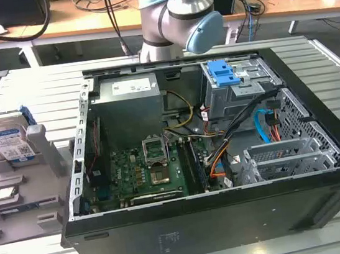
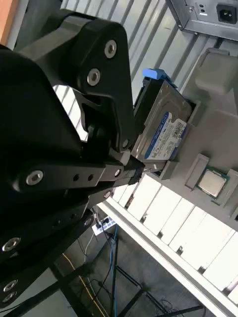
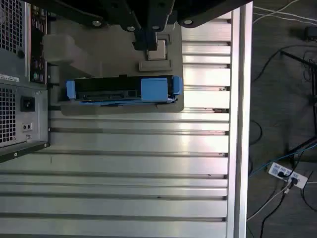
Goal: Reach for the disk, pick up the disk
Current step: 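Pick up the disk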
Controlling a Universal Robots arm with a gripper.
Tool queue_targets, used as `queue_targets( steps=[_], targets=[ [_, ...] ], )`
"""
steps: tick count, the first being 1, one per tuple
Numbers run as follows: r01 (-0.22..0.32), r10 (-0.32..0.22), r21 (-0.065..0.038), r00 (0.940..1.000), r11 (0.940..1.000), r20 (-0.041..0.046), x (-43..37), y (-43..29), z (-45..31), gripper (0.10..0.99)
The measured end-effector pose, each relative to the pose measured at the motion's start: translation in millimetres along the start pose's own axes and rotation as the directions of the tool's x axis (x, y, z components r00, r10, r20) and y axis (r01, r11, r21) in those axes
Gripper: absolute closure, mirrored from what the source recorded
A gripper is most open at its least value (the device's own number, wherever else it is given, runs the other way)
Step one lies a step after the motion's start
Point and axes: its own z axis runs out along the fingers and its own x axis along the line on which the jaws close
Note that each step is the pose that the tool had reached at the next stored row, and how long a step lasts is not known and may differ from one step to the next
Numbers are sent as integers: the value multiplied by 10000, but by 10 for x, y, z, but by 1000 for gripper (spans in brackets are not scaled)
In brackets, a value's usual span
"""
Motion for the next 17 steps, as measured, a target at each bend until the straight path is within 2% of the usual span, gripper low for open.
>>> queue_targets(
  steps=[1, 2, 5, 11, 14, 17],
  targets=[
    [283, -283, 0, 9996, 9996, -12, 1, 0, 0, 980],
    [828, -828, 0, 9966, 9966, -32, 0, 0, 0, 980],
    [1467, -1467, -3, 9892, 9892, -56, 0, 0, 0, 980],
    [1845, -1845, -5, 9828, 9828, -71, 0, 0, 0, 980],
    [2227, -2227, -8, 9748, 9749, -86, 0, 0, 0, 980],
    [2426, -2426, -10, 9701, 9701, -93, 0, 0, 0, 980]
  ],
)
